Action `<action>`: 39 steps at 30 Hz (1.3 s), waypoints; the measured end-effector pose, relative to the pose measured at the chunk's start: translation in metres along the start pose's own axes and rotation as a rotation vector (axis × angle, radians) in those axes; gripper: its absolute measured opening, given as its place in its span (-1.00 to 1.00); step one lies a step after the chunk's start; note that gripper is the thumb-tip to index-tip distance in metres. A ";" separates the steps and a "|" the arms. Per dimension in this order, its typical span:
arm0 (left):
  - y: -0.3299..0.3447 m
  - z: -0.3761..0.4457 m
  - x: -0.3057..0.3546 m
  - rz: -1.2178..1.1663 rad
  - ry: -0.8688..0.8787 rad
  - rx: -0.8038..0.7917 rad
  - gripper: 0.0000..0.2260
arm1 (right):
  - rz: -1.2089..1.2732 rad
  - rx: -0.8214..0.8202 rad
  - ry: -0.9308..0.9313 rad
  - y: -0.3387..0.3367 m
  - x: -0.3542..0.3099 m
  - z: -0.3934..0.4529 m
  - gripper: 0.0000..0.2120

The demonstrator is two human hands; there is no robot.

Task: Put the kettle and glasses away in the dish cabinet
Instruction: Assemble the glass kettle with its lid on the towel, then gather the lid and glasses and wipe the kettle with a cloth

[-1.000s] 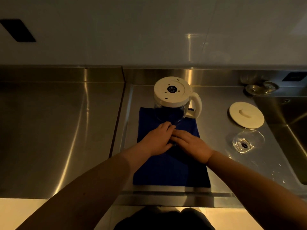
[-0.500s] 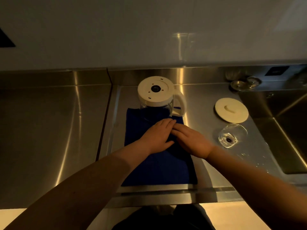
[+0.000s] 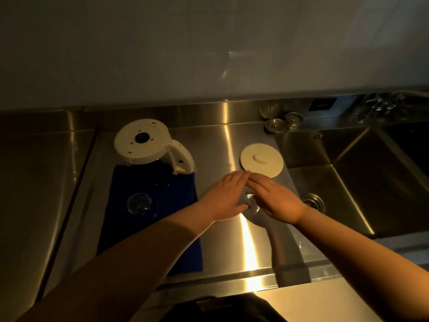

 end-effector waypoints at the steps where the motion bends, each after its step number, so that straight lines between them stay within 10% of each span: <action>1: 0.005 0.007 0.004 -0.005 -0.008 0.003 -0.24 | 0.004 -0.012 0.001 -0.001 0.010 -0.004 -0.50; 24: 0.048 0.063 0.023 0.186 -0.118 0.070 -0.48 | 0.052 -0.162 0.197 0.050 0.143 0.016 -0.44; 39: 0.062 0.058 -0.001 0.144 -0.201 -0.025 -0.28 | -0.156 -0.402 0.258 0.081 0.172 0.037 -0.24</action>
Point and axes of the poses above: each hand's wrist, its own z-axis towards the middle knuckle, its own y-axis out of the palm, x = y × z, the point moved 10 cm from there along z, towards the middle knuckle, and after that the axes turned 1 degree about z, right-handed, at the moved point
